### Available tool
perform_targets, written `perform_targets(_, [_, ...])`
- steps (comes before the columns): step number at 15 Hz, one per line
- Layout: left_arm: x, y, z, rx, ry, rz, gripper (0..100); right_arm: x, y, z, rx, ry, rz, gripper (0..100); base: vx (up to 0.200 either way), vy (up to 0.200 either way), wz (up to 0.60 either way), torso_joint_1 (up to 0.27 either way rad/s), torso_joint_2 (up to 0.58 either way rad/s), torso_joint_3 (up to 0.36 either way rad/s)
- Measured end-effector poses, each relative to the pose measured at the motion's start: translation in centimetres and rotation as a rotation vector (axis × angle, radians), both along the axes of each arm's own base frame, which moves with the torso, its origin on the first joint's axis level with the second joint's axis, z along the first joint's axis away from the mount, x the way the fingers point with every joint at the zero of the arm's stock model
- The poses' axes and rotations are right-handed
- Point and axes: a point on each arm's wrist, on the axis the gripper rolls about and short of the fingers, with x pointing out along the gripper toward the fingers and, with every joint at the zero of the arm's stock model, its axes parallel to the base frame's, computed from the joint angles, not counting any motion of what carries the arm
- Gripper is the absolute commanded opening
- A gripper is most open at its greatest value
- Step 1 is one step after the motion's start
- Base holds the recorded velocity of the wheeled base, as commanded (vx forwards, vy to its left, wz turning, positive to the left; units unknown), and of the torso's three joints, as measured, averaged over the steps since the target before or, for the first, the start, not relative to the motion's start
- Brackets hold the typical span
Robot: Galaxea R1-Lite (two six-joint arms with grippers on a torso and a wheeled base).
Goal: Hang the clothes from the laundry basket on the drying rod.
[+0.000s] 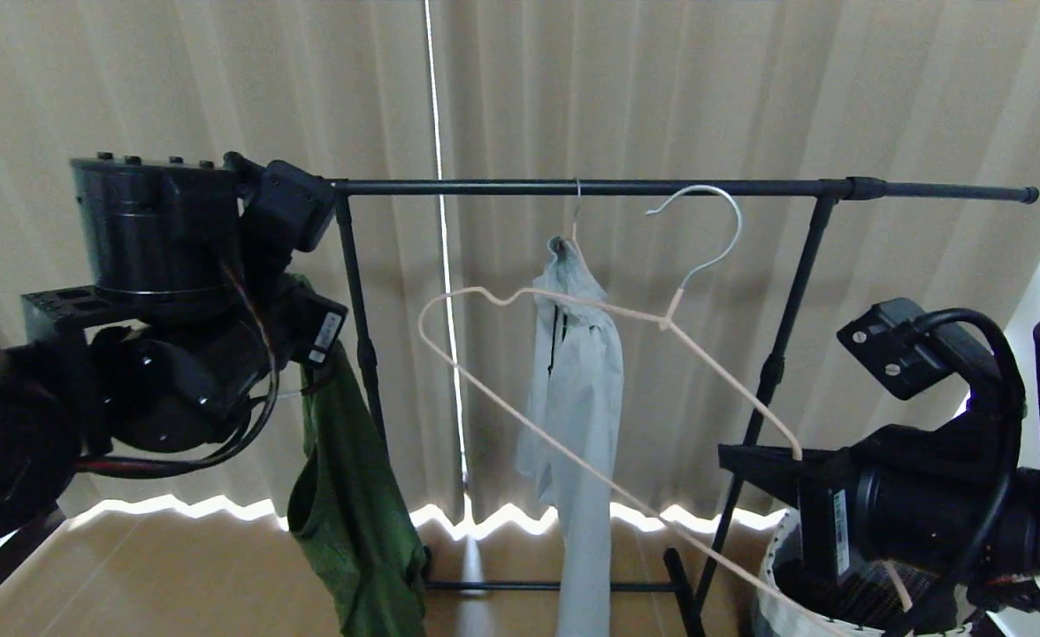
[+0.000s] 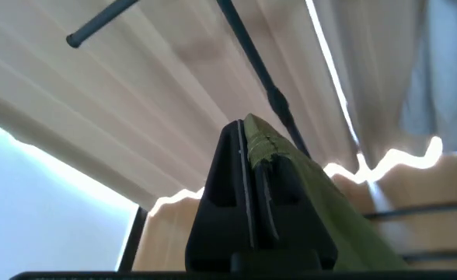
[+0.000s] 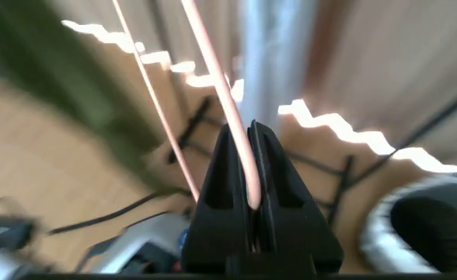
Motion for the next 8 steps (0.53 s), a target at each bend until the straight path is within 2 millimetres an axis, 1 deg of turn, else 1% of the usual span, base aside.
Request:
perform_targets(2, [1.6, -0.6, 0.0, -0.045, -0.011, 0.020, 0, -1.2, 1.2, -0.1, 0.022, 0.023, 0.064, 0, 0.000, 0.000, 0.00, 0.000, 0.00, 0.000])
perform_targets(4, [2.3, -1.2, 0.0, -0.090, -0.021, 0.024, 0, -1.7, 1.8, -0.2, 0.022, 0.028, 0.100, 0, 0.000, 0.000, 0.00, 0.000, 0.00, 0.000])
perform_targets(8, [3.0, -1.5, -0.2, -0.142, -0.029, 0.033, 0, -1.2, 3.1, -0.6, 0.015, 0.033, 0.110, 0, 0.000, 0.000, 0.00, 0.000, 0.00, 0.000])
